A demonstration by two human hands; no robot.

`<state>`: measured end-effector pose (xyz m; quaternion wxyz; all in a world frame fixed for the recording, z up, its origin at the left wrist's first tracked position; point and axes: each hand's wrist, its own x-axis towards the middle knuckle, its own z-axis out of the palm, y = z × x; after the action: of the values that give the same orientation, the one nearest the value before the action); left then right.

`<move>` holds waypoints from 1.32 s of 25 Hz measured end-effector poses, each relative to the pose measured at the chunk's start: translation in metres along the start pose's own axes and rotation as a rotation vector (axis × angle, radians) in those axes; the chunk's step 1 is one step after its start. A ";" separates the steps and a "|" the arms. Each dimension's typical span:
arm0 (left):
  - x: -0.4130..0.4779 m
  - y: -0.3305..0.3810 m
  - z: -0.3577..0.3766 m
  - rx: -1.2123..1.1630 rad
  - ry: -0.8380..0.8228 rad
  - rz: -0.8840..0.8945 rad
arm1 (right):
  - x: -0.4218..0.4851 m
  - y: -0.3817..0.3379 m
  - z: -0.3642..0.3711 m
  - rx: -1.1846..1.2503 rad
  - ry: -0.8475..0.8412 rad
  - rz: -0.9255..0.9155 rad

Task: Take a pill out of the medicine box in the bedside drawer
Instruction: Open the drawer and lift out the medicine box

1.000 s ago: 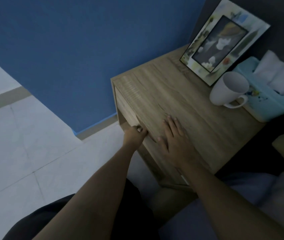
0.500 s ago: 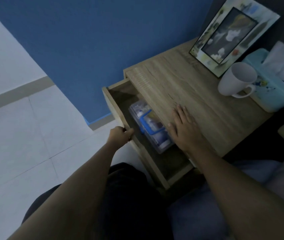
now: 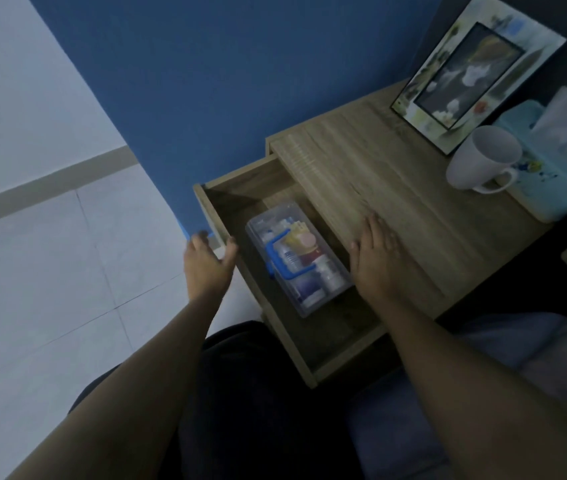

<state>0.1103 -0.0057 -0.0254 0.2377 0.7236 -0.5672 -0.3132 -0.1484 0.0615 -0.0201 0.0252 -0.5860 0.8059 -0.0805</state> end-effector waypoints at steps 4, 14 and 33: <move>0.036 0.046 0.002 0.181 -0.053 0.431 | -0.058 -0.064 0.016 0.170 0.053 0.139; 0.079 0.053 0.041 0.427 -0.614 0.328 | -0.058 -0.102 0.047 0.435 -0.183 0.903; 0.072 0.097 -0.053 0.514 -0.526 0.389 | -0.085 -0.156 -0.031 0.786 0.072 0.794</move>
<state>0.0948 -0.0994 0.0656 -0.0488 0.5341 -0.7945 -0.2849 0.0206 0.0984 0.0307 0.2427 -0.1810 0.8744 -0.3791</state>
